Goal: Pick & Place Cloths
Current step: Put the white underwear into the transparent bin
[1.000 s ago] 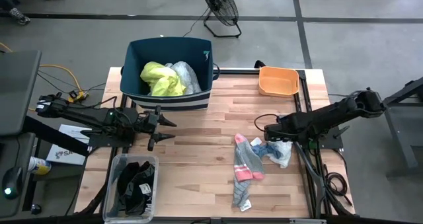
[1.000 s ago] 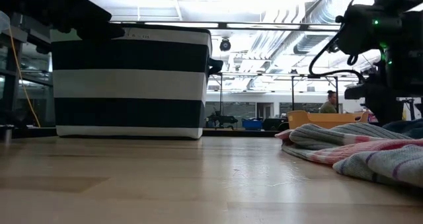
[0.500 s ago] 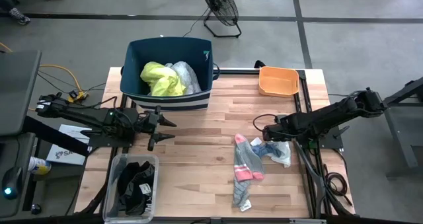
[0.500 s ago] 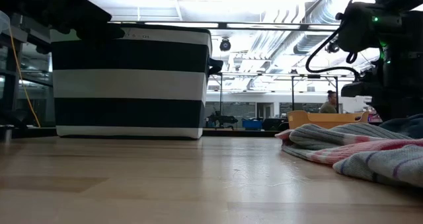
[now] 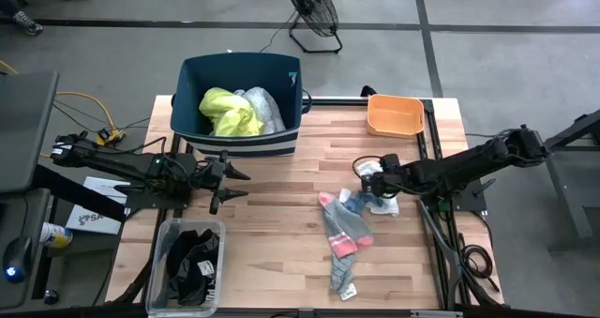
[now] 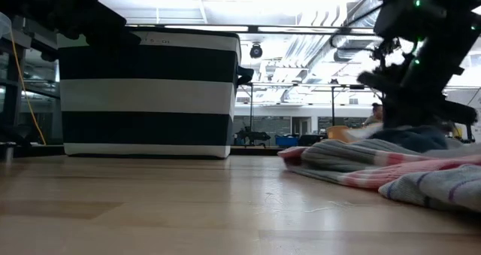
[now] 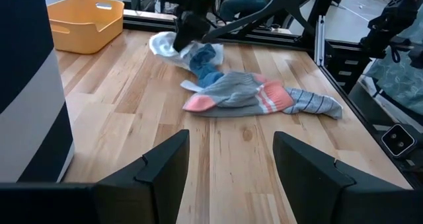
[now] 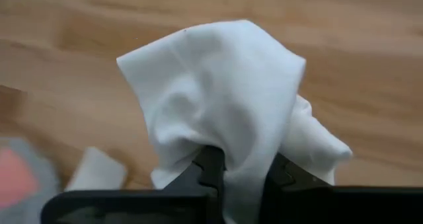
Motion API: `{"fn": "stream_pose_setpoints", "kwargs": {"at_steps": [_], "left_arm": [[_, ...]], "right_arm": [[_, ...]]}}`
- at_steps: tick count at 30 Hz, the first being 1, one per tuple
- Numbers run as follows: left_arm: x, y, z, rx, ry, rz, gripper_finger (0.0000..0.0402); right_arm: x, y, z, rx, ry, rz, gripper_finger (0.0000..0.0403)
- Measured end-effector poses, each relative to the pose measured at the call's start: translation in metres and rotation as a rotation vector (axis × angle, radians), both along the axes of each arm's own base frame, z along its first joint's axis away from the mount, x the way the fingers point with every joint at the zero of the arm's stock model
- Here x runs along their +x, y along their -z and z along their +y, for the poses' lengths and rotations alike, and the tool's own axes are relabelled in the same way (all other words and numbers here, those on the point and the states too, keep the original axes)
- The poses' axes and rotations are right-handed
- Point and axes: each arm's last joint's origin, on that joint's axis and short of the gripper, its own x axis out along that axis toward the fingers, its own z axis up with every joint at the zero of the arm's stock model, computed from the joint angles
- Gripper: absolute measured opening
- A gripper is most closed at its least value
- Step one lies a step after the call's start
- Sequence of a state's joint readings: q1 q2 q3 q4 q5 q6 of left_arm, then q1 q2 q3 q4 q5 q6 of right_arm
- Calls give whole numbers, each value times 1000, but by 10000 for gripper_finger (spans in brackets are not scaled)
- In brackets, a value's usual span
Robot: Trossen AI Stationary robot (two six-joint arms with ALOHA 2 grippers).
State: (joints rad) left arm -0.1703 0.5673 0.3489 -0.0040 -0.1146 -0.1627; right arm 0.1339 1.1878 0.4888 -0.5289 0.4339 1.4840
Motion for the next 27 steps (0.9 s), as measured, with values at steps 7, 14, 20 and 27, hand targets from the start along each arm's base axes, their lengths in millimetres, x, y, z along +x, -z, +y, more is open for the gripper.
{"fn": "stream_pose_setpoints", "kwargs": {"at_steps": [7,14,20,27], "left_arm": [[0,0,0,-2,-1,0,212],[0,0,0,-16,-5,0,212],[0,0,0,-25,-9,0,212],[1,-2,0,-30,-24,-23,212]], "right_arm": [[7,-25,-1,-115,-77,-214,30],[19,-63,0,-276,-232,-497,30],[29,-91,9,-447,-379,-703,30],[30,-108,23,-559,-467,-835,30]]}}
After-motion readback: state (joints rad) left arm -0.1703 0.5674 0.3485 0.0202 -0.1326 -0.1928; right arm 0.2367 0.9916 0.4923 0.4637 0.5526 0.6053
